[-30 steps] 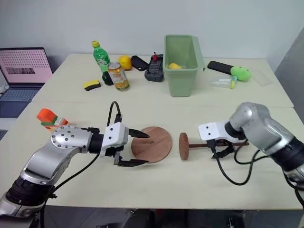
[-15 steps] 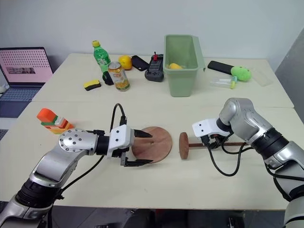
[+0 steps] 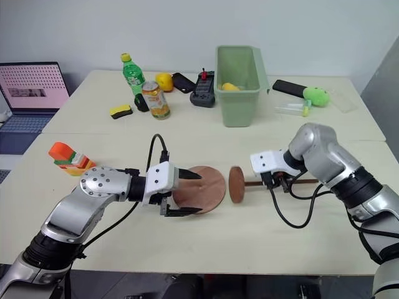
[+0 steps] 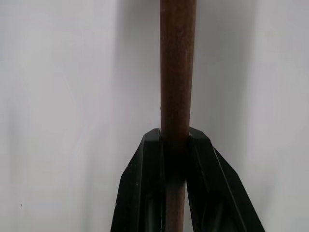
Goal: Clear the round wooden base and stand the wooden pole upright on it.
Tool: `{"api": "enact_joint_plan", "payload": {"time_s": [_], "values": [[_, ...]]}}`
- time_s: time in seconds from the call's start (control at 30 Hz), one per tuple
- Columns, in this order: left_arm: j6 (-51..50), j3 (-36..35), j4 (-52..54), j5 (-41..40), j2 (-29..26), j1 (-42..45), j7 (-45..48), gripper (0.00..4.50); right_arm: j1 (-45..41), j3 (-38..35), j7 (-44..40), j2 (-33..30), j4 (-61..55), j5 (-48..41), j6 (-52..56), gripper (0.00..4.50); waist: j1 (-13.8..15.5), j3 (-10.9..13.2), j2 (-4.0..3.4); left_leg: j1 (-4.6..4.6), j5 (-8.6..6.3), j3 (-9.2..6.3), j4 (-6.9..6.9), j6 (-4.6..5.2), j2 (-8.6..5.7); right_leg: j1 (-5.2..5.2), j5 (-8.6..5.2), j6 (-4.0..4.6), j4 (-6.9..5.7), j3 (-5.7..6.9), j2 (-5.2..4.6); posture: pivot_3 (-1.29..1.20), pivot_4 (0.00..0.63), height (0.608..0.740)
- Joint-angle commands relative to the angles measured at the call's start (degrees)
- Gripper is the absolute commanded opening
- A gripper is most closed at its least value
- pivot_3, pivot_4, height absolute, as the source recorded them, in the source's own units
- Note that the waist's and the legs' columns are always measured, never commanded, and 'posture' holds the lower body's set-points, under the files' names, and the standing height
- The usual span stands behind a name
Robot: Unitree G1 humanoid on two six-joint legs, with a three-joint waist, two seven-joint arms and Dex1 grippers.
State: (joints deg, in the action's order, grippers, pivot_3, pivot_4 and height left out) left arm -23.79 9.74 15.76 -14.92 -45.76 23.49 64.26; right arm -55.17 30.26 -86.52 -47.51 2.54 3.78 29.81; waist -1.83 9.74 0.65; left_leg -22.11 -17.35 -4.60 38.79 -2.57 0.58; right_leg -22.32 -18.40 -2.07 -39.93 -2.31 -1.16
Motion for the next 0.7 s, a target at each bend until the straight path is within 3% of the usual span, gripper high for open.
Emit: {"api": "enact_joint_plan", "payload": {"time_s": [0.03,0.13,0.23,0.43,0.7], "values": [[-1.13,-7.02,-1.14,-2.14,-3.76,0.40,0.35,4.50,-1.50,-13.93,4.19,3.78,-7.56,-10.56,9.83,0.23,-0.10,0.00,-0.01,0.00,0.00,0.00,-0.01,0.00,0.02,-0.01,0.00,0.00,0.00,-0.01,0.00,0.00,0.150,0.740],[-0.79,-11.70,-3.23,-3.49,-7.38,-1.43,2.05,4.50,1.39,-28.39,15.97,15.97,-14.48,-21.87,16.39,0.23,-0.74,0.01,-0.01,0.02,0.00,0.01,-0.05,0.00,0.08,-0.03,0.00,0.00,-0.01,-0.01,0.02,0.00,0.150,0.740],[-1.66,-14.41,-2.94,-5.58,-10.15,-4.24,4.18,4.50,7.36,-34.03,26.26,27.38,-21.94,-27.10,14.35,0.23,-0.89,0.00,-0.01,0.00,0.00,-0.18,-0.08,-0.01,0.12,0.03,0.00,0.01,-0.01,0.07,0.05,0.00,0.150,0.740],[0.30,-15.60,-3.56,-4.14,-14.47,-8.10,6.21,4.50,15.77,-30.18,38.63,40.05,-27.65,-29.75,12.13,0.23,-0.24,0.07,-0.11,-0.01,0.01,-0.02,-0.05,-0.01,-0.10,0.00,0.00,0.00,-0.05,0.02,-0.01,0.00,0.150,0.740],[-0.59,-15.30,-2.54,-4.89,-15.90,-7.53,6.92,4.50,19.33,-22.82,42.63,43.38,-20.83,-25.71,1.56,0.23,-0.24,0.08,-0.12,0.06,0.00,0.03,-0.05,0.00,-0.08,0.00,0.00,0.00,-0.07,0.00,0.10,0.00,0.150,0.740]]}}
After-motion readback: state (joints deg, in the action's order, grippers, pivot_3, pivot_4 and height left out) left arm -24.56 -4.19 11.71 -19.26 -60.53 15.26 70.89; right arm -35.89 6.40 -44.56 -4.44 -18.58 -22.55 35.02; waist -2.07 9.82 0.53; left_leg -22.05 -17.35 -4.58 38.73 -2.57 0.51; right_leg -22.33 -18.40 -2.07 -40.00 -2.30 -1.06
